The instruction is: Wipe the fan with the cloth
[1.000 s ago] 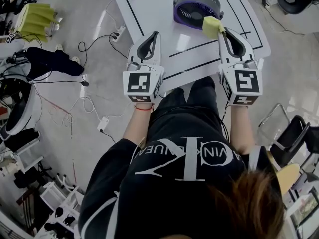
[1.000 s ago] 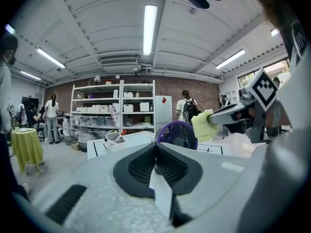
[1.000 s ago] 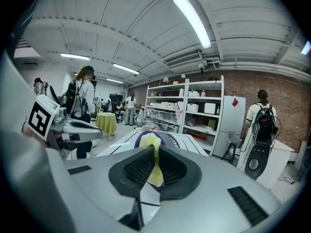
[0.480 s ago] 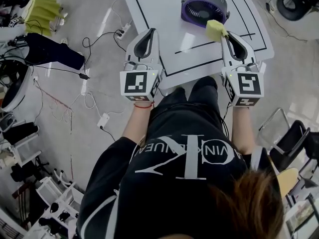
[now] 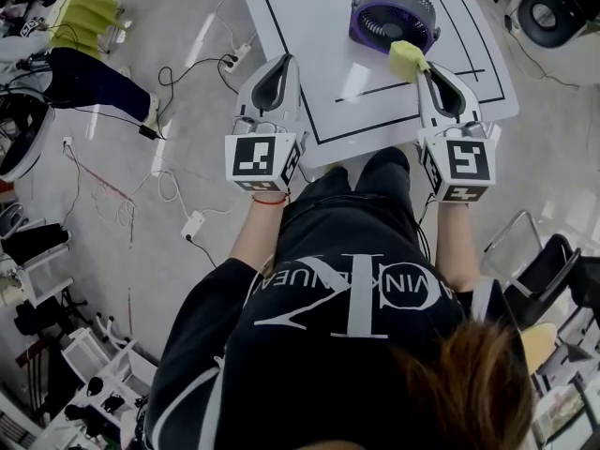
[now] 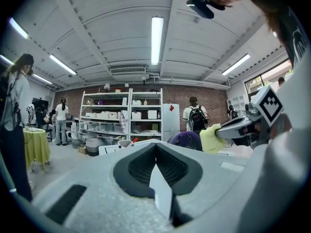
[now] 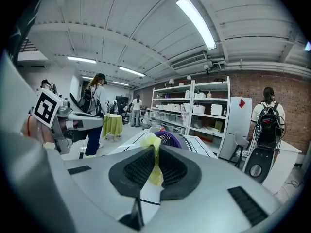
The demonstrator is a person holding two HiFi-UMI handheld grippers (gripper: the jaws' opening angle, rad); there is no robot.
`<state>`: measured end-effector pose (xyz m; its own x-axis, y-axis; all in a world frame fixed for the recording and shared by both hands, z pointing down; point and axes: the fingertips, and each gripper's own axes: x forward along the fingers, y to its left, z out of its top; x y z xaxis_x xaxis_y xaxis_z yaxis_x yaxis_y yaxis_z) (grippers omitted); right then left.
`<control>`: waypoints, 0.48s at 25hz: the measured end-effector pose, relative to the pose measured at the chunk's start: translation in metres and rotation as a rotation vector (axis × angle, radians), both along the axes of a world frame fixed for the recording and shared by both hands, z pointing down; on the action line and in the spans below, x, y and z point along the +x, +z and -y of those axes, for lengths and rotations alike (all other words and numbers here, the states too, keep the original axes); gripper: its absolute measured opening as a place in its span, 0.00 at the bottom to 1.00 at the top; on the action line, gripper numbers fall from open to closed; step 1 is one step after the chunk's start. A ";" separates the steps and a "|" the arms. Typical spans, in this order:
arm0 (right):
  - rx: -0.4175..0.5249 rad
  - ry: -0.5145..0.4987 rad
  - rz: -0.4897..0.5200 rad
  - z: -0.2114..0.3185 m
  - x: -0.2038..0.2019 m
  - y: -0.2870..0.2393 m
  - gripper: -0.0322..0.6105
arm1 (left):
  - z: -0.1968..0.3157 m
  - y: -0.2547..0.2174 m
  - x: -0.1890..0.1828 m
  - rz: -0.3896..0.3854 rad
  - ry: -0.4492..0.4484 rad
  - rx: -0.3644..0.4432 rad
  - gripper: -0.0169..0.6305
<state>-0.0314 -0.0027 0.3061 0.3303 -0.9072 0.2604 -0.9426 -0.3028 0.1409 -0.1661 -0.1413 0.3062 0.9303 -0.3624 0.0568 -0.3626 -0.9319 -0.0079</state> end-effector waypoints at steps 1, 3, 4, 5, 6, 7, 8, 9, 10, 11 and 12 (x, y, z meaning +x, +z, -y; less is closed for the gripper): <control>-0.001 -0.002 0.000 0.001 0.000 0.000 0.09 | 0.000 0.000 -0.001 0.001 -0.002 0.000 0.04; 0.000 -0.008 0.000 0.003 -0.001 0.000 0.09 | 0.002 0.000 -0.002 0.001 -0.007 0.000 0.04; 0.000 -0.011 -0.001 0.004 -0.002 0.000 0.09 | 0.003 0.000 -0.003 0.001 -0.009 0.000 0.04; 0.001 -0.013 -0.002 0.005 -0.002 -0.001 0.09 | 0.003 0.000 -0.004 0.001 -0.011 -0.001 0.04; 0.002 -0.016 -0.003 0.006 -0.003 -0.001 0.09 | 0.004 0.000 -0.004 0.001 -0.013 -0.001 0.04; 0.002 -0.018 -0.003 0.007 -0.004 -0.001 0.09 | 0.004 0.000 -0.005 0.001 -0.015 -0.001 0.04; 0.002 -0.021 -0.003 0.008 -0.005 -0.001 0.09 | 0.005 0.000 -0.006 0.001 -0.016 -0.001 0.04; 0.001 -0.022 -0.002 0.008 -0.006 -0.001 0.09 | 0.005 0.000 -0.007 0.002 -0.017 -0.002 0.04; 0.000 -0.024 -0.001 0.008 -0.007 0.000 0.09 | 0.005 0.001 -0.008 0.002 -0.017 -0.002 0.04; -0.001 -0.025 0.002 0.009 -0.008 0.000 0.09 | 0.004 0.001 -0.008 0.003 -0.016 -0.002 0.04; -0.001 -0.027 0.004 0.009 -0.008 0.000 0.09 | 0.004 0.000 -0.009 0.004 -0.016 -0.002 0.04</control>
